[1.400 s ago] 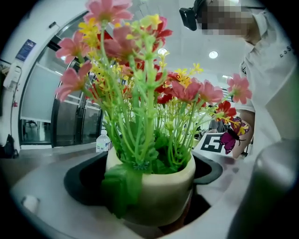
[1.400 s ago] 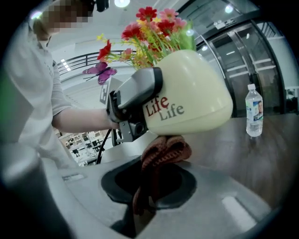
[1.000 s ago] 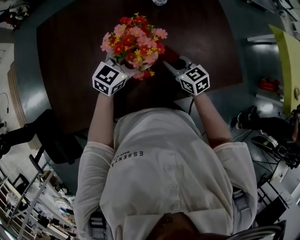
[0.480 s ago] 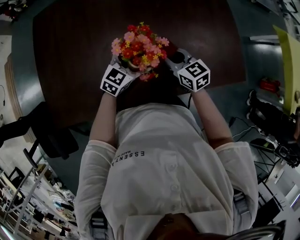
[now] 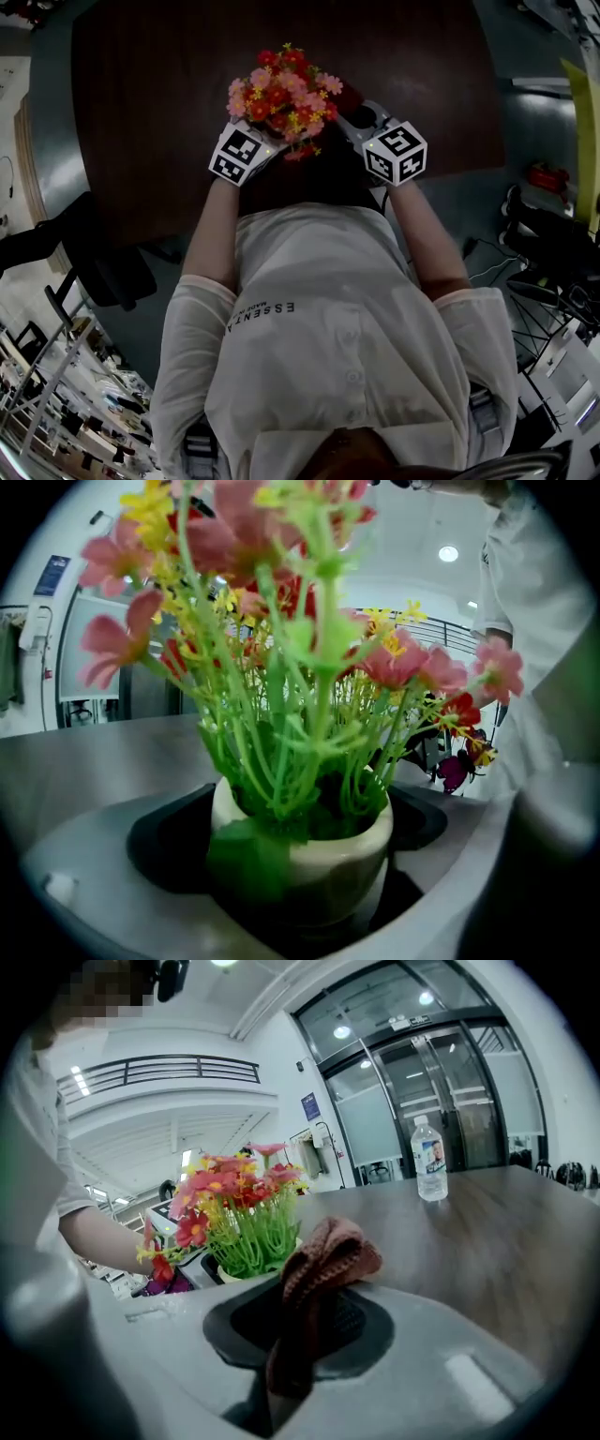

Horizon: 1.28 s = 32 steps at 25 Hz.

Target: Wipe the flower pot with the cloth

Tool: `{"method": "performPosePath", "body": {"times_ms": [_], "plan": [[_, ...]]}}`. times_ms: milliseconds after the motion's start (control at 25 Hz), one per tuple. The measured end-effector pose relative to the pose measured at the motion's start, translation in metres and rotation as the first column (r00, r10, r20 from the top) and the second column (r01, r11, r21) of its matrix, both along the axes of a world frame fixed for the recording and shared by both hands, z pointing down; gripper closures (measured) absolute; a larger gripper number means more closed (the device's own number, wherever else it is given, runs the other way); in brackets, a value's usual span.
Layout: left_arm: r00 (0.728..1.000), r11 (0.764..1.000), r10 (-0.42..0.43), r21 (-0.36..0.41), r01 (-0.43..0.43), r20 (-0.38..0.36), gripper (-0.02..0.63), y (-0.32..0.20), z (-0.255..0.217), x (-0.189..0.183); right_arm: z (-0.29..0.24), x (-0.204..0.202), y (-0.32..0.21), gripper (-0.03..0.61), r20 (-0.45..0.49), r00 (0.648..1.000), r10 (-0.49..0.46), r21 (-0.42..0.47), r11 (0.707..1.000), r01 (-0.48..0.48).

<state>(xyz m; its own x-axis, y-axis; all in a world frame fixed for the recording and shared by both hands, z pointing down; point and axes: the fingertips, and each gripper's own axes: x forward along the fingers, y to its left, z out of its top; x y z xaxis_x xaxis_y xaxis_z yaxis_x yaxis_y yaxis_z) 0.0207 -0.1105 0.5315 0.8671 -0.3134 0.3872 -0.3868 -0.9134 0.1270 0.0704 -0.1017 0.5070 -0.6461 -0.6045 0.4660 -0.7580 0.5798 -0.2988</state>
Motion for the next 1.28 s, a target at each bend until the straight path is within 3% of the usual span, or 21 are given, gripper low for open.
{"method": "performPosePath", "body": {"times_ms": [160,280,440,520,640,760,880,1000,1280], "plan": [[1.0,0.999,-0.014,-0.047,0.014,0.001,0.044,0.005,-0.002,-0.001,0.0,0.003,0.005,0.526,0.002,1.0,0.003,-0.015,1.0,-0.003],[0.999,0.998,-0.054,-0.032,0.054,-0.007,0.023,0.004,-0.009,-0.007,-0.005,0.009,0.004,0.526,0.007,1.0,0.016,-0.021,1.0,-0.016],[0.982,0.983,-0.185,-0.002,0.185,-0.03,0.022,-0.002,-0.036,-0.024,-0.009,0.021,0.003,0.526,-0.006,0.998,0.059,-0.031,0.998,-0.06],[0.959,0.959,-0.28,0.014,0.281,-0.048,0.051,0.004,-0.043,-0.04,-0.008,0.023,0.01,0.526,-0.01,0.998,0.065,-0.035,0.997,-0.065],[0.908,0.905,-0.417,0.07,0.42,-0.05,0.203,0.011,-0.056,-0.061,-0.009,0.025,0.017,0.526,-0.013,0.999,0.047,-0.025,0.999,-0.048],[0.86,0.854,-0.509,0.111,0.509,-0.029,0.311,0.021,-0.065,-0.072,-0.01,0.028,0.026,0.526,-0.029,0.999,0.033,-0.013,0.999,-0.034],[0.782,0.773,-0.622,0.133,0.62,-0.032,0.497,0.03,-0.074,-0.087,-0.009,0.028,0.038,0.526,-0.036,0.999,0.006,-0.019,1.0,-0.006],[0.71,0.7,-0.7,0.117,0.704,-0.082,0.6,0.047,-0.083,-0.095,-0.011,0.034,0.05,0.526,-0.049,0.999,-0.01,-0.012,1.0,0.009],[0.698,0.682,-0.703,0.149,0.716,-0.137,0.6,0.101,-0.105,-0.114,-0.029,0.036,0.102,0.526,-0.084,0.994,0.076,0.07,0.995,-0.07]]}}
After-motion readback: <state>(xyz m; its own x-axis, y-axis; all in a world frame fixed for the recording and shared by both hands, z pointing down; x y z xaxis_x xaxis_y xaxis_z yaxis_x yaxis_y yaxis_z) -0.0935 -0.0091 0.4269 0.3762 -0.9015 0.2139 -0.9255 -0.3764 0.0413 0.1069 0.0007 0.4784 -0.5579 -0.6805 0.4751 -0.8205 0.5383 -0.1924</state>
